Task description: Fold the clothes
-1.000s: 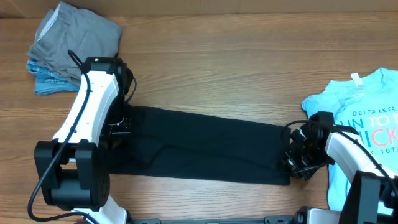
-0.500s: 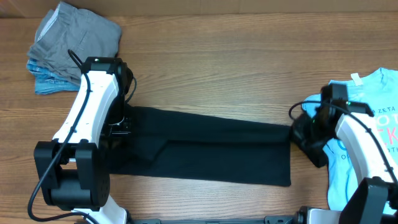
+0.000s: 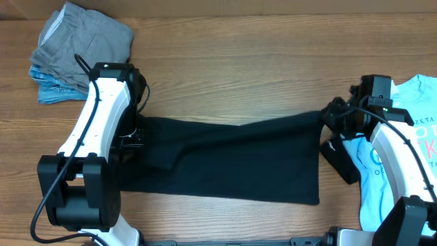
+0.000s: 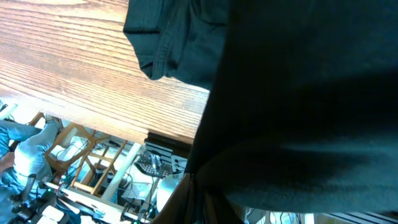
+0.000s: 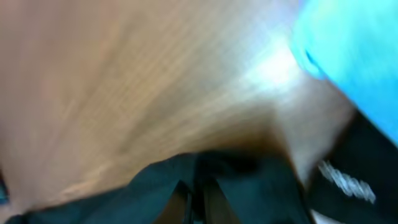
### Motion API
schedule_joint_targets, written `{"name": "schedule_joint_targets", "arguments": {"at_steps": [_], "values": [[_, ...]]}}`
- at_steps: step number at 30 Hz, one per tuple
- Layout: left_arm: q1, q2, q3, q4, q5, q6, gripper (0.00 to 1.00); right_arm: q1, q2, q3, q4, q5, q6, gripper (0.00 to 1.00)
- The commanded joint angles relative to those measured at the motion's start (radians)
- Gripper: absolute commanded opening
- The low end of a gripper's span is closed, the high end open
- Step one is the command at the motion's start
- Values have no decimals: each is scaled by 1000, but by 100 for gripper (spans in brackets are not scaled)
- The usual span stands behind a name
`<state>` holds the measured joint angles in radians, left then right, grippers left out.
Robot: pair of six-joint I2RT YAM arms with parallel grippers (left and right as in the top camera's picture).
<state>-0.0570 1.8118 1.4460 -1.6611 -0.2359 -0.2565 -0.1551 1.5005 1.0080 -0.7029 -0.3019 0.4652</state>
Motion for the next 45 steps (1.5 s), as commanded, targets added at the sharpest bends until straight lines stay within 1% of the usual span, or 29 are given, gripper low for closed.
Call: {"name": "schedule_joint_targets", "arguments": {"at_steps": [1, 3, 6, 10, 16, 19, 28, 37, 39, 42, 44, 45], "values": [[5, -30, -3, 1, -22, -14, 9, 3, -19, 23, 77, -61, -36, 4], [5, -30, -3, 2, -22, -14, 8, 4, -19, 23, 93, -71, -35, 4], [5, -30, -3, 2, -22, -14, 8, 3, -19, 23, 68, -63, -36, 4], [5, -30, -3, 1, -22, -14, 8, 3, -19, 23, -47, -24, -36, 4], [5, -30, -3, -2, -22, -14, 9, 3, -19, 19, -263, 154, -36, 4], [5, -30, -3, -2, -23, -14, 9, 3, -19, 19, -330, 182, -40, 4], [5, -30, -3, -8, -23, -14, 9, 3, -19, -19, -399, 166, -74, 4], [5, -30, -3, -10, -26, -14, 10, 3, -19, -111, -391, 159, -73, 4], [5, -30, -3, -10, -26, -14, 10, 3, -19, -114, -390, 159, -73, 6], [5, -30, -3, -10, -26, -14, 10, 3, -19, -114, -388, 159, -74, 18], [5, -30, -3, -10, -26, -14, 10, 3, -19, -114, -389, 159, -74, 30], [5, -30, -3, -10, -26, -14, 10, 3, -19, -114, -393, 159, -74, 32]]}}
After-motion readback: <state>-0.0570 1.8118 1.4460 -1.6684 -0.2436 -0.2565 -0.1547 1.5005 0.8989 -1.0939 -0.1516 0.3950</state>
